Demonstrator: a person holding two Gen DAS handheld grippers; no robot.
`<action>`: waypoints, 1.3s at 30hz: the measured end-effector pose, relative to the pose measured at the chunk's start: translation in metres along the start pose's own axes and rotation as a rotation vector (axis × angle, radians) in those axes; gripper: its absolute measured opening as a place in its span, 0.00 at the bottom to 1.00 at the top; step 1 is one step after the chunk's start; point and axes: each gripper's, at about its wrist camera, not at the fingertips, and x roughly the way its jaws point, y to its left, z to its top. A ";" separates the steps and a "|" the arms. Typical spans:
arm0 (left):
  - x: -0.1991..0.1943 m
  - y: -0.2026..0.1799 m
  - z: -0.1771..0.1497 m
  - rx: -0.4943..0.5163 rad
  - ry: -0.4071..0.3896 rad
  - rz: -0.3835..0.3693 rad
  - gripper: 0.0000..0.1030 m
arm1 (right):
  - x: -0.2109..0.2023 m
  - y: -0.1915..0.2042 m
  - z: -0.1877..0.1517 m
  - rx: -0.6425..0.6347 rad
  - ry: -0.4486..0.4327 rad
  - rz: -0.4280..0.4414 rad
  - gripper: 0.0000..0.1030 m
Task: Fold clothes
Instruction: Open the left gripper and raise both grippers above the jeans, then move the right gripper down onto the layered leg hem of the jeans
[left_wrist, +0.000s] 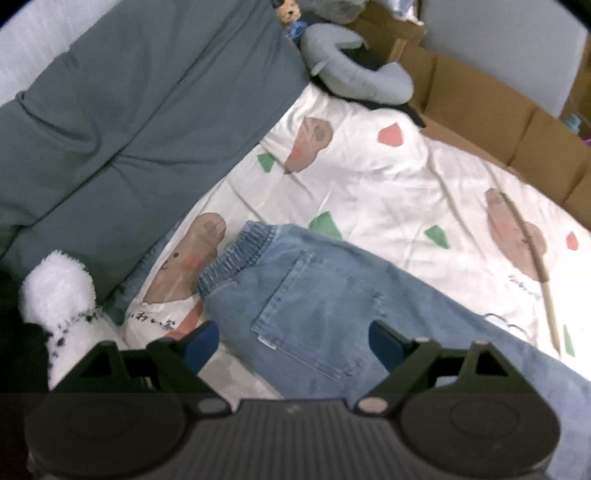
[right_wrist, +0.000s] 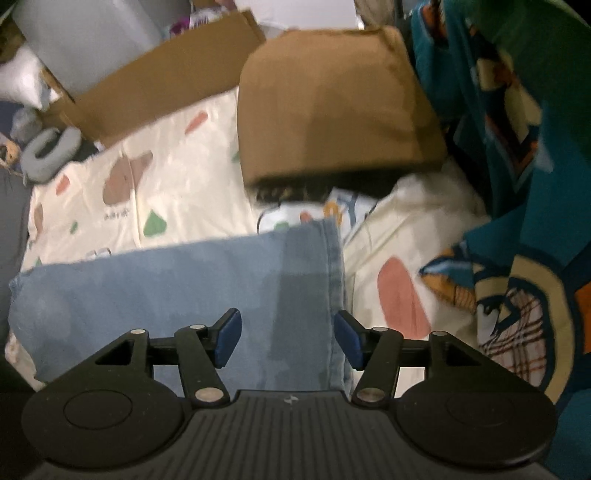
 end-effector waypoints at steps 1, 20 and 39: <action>-0.007 -0.002 0.000 0.003 -0.007 -0.005 0.87 | -0.003 -0.002 0.001 0.000 -0.010 0.005 0.61; -0.040 -0.009 -0.038 -0.026 -0.015 -0.006 0.89 | 0.015 -0.045 -0.057 0.080 -0.113 0.104 0.63; 0.013 -0.033 -0.075 0.028 0.120 0.001 0.89 | 0.084 -0.077 -0.130 0.468 0.011 0.174 0.63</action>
